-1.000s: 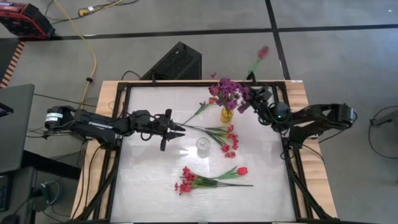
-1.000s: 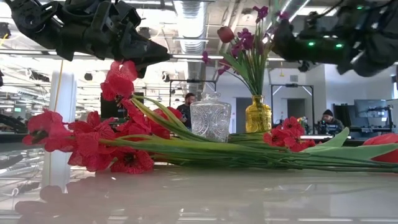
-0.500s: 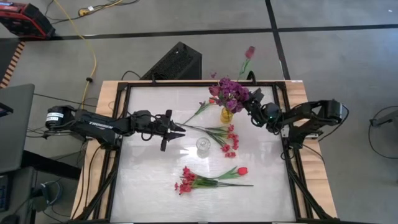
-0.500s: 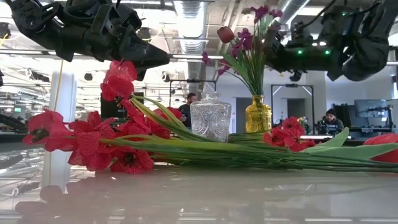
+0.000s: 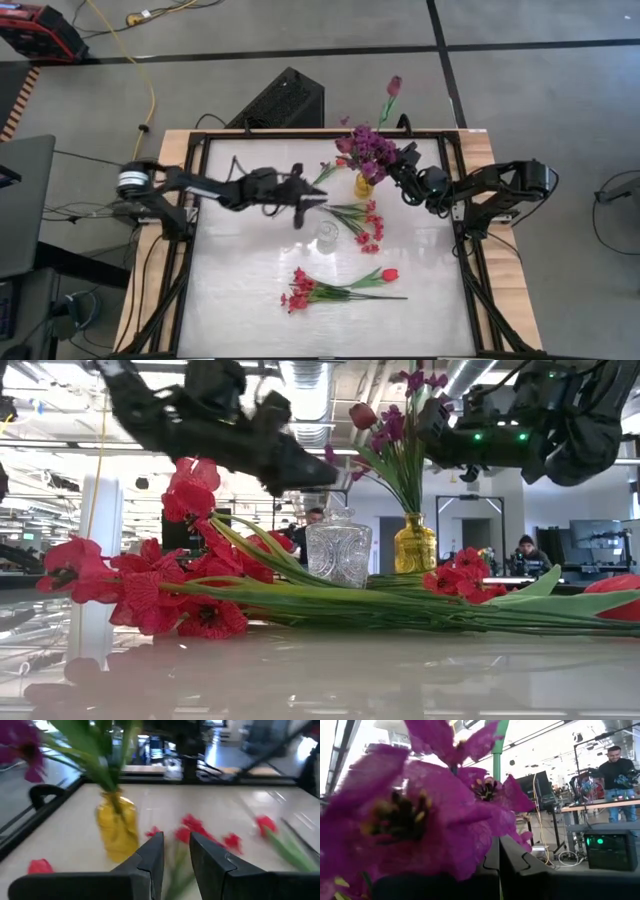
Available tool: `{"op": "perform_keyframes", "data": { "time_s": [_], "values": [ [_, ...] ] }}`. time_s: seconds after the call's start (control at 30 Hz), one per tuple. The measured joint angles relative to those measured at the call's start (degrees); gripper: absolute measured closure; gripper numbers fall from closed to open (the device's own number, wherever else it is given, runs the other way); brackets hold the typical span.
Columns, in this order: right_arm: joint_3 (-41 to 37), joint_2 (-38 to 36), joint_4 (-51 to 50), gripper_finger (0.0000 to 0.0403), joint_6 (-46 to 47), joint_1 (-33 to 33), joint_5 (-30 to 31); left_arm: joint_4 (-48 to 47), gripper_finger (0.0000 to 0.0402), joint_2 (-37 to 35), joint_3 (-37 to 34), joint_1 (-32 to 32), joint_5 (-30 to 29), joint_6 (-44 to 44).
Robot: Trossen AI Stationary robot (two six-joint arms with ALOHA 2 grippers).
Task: Sort flowers into vase by color
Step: Put the purple flower into the yellow vase
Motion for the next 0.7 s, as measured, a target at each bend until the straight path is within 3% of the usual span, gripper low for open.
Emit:
{"op": "perform_keyframes", "data": {
  "time_s": [0.37, 0.7],
  "values": [
    [0.0, 0.31, 0.0, 0.0386, 1.27, -0.07, 0.0, -0.28, 0.0305, 17.57, 14.04, 4.32, 2.0, -7.13],
    [-2.07, 0.31, 0.07, 0.0386, 1.45, 1.04, 0.3, -0.39, 0.0184, 22.94, 21.8, 4.34, -0.46, -2.37]
  ]
}}
